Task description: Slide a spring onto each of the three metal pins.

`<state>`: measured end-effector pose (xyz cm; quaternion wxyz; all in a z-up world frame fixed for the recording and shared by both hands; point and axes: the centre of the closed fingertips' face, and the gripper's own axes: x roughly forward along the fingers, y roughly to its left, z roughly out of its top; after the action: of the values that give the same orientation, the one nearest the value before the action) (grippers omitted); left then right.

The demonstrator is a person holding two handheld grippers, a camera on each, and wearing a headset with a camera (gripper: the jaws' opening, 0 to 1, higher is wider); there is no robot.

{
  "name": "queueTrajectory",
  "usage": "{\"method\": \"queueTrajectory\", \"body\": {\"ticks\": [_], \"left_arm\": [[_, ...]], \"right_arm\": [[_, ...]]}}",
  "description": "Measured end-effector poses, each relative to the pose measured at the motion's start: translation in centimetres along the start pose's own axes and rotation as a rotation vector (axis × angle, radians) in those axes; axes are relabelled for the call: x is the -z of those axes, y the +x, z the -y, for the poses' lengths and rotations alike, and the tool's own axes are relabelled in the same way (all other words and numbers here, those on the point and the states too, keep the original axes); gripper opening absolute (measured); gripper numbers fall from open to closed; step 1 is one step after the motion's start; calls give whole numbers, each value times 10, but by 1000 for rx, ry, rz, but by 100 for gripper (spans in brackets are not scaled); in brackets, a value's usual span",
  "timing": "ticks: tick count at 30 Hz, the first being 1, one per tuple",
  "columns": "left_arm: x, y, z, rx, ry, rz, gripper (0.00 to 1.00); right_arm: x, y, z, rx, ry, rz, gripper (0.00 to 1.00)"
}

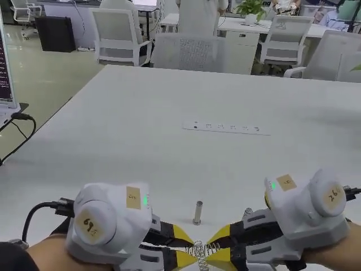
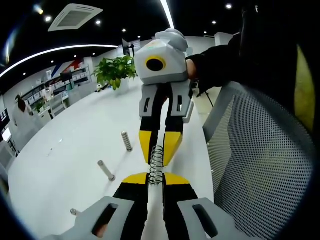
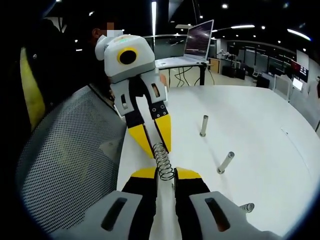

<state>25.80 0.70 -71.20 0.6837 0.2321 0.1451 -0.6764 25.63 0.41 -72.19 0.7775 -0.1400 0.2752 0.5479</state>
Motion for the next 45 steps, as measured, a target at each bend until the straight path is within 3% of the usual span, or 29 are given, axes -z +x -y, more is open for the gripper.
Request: {"method": "queueTrajectory", "body": {"ticks": [25,45], "left_arm": [[4,2,-1,-2,-10,-15,2],[2,2,-3,-16,-17,2,3]], "right_arm": [[-20,4,-8,-15,-60,-10,9],[-23,5,-5,-13,-88,-109,8]]}}
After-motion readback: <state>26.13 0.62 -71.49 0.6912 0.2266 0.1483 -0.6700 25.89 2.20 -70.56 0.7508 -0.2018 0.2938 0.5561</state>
